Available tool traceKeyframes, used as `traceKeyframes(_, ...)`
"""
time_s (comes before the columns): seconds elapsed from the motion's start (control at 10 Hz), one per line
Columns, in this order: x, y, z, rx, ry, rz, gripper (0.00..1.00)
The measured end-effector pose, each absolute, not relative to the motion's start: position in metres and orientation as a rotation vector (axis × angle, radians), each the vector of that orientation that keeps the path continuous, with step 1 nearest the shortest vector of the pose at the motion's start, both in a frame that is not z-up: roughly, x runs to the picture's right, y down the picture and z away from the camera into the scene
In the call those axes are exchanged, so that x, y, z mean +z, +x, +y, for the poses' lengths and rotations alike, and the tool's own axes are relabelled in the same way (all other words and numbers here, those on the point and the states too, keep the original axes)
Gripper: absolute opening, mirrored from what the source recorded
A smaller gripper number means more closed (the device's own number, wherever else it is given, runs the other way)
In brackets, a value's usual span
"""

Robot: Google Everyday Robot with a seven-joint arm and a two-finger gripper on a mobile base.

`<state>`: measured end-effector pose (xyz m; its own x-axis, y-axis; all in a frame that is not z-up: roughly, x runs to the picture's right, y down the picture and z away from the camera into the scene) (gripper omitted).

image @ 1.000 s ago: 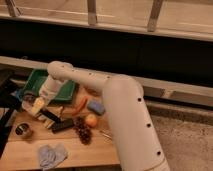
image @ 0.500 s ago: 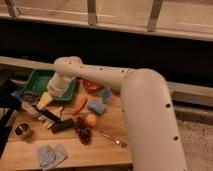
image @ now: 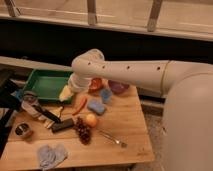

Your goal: Place brush in paper cup

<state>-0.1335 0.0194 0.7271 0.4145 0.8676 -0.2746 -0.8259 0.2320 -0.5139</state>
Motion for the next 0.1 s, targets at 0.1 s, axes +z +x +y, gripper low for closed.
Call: traceKeyframes(0.1,0.7238,-0.1209,0.0183,1.197,-0.630,-0.057,0.80)
